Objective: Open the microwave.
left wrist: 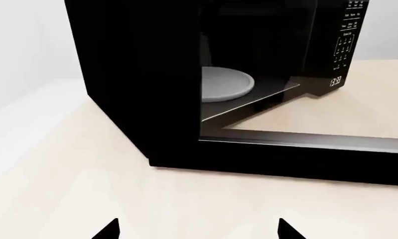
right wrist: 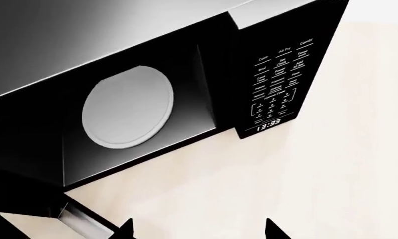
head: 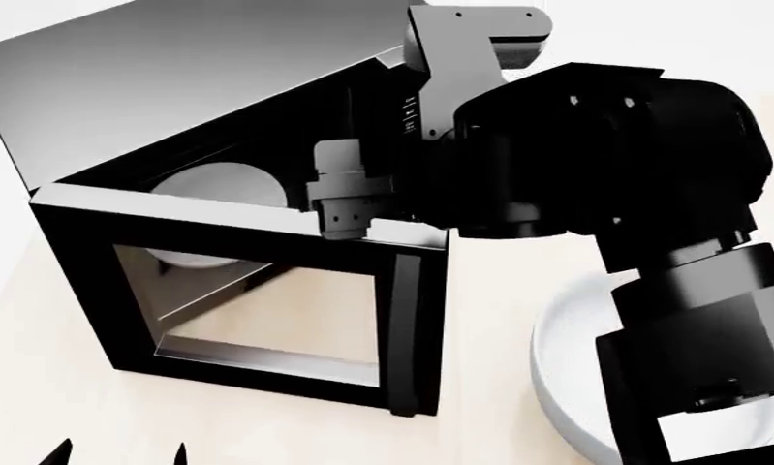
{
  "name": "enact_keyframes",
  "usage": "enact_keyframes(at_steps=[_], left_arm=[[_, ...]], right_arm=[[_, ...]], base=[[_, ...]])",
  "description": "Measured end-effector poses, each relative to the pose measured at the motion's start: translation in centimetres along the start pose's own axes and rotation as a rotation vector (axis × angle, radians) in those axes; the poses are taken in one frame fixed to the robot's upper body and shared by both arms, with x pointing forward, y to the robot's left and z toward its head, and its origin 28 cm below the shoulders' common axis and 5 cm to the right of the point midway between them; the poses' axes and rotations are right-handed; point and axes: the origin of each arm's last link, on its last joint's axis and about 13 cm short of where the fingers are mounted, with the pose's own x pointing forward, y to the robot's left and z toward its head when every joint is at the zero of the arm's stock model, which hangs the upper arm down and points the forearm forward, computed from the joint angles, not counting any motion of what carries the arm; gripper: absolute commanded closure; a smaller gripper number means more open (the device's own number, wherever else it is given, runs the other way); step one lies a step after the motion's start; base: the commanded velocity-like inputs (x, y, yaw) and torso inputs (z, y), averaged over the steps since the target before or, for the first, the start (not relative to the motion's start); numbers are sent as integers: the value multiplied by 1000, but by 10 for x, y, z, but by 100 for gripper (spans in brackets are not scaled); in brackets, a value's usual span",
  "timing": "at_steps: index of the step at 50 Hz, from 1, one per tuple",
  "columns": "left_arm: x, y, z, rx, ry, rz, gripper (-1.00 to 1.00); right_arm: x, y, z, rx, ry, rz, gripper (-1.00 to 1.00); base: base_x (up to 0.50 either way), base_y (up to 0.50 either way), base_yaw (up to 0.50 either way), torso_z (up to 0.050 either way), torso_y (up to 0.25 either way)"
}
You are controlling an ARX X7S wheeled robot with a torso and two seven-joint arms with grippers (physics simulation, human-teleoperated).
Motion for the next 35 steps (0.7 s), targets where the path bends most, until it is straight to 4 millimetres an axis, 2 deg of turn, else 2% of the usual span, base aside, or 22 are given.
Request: enact_keyframes(at_steps=[16,35], left_arm=[[0,0,0,-2,1,0,-100],[0,0,0,-2,2,-1,-100]], right_arm=[[-6,3,-8,2,-3,21,-100],[-19,15,-26,-10,-11,57,-100]], base=[[0,0,0,-1,-3],[0,0,0,-1,-3]])
